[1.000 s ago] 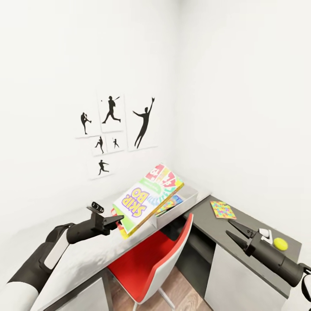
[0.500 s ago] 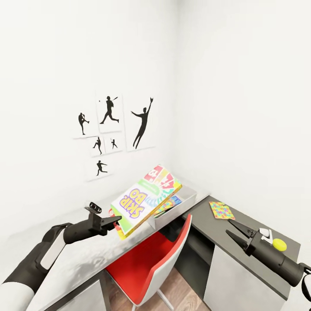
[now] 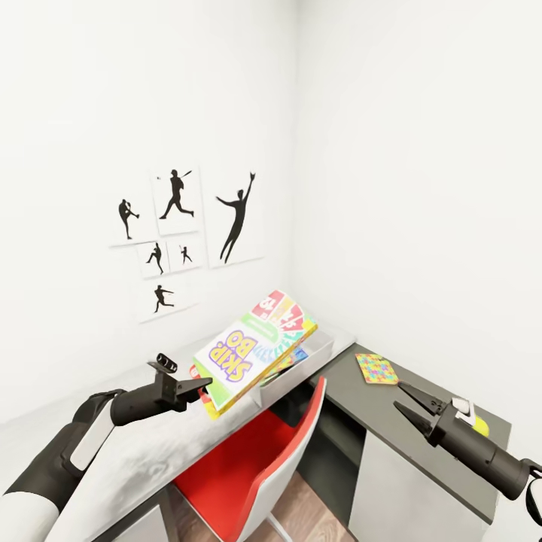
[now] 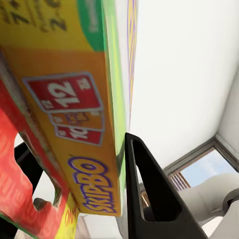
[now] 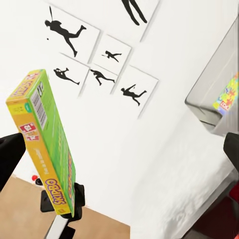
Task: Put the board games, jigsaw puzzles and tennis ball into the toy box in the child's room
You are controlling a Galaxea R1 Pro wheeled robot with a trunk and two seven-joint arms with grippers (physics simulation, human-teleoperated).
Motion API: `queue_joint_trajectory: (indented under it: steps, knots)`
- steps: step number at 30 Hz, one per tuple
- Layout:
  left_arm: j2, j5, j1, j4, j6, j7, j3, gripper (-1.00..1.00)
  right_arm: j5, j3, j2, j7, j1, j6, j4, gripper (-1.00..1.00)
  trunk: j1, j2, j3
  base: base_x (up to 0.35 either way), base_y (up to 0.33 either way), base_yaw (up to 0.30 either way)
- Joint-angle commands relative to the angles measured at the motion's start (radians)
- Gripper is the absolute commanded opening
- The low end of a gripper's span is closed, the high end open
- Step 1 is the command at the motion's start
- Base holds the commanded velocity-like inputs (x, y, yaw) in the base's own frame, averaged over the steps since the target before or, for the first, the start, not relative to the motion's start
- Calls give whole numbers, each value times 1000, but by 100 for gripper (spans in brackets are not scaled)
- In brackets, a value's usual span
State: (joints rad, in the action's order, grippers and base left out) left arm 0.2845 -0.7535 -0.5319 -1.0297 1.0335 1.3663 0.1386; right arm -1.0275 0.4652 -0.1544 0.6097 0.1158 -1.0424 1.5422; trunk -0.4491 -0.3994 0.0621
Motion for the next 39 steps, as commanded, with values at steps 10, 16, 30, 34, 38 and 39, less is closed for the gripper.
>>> queue_joint_trajectory:
  steps: [10, 16, 30, 34, 38, 39]
  knots:
    - [1, -4, 0, 0, 9, -1, 5, -100, 7, 1, 1, 6, 1, -5, 1, 100, -1, -1, 1, 293, -27, -23]
    - [0, -3, 0, 0, 6, -7, 6, -100, 7, 0, 3, 6, 1, -5, 4, 100, -1, -1, 1, 75, -39, 0]
    - [-72, 153, -64, 10, 1, -231, -8, -100, 28, -1, -3, -7, 1, -5, 6, 100, -1, -1, 1, 0, 0, 0]
    - [-78, 156, -71, 12, 2, -235, -9, -100, 33, -2, 3, -1, 1, -5, 8, 100, -1, -1, 1, 0, 0, 0]
    - [-71, 155, -72, 12, 2, -233, -20, -100, 33, -2, 8, 2, 1, -5, 10, 100, -1, -1, 1, 0, 0, -1]
    - [-70, 154, -72, 12, 1, -233, -24, -100, 33, -3, 5, 3, 1, -5, 10, 100, -1, -1, 1, 6, 0, -80]
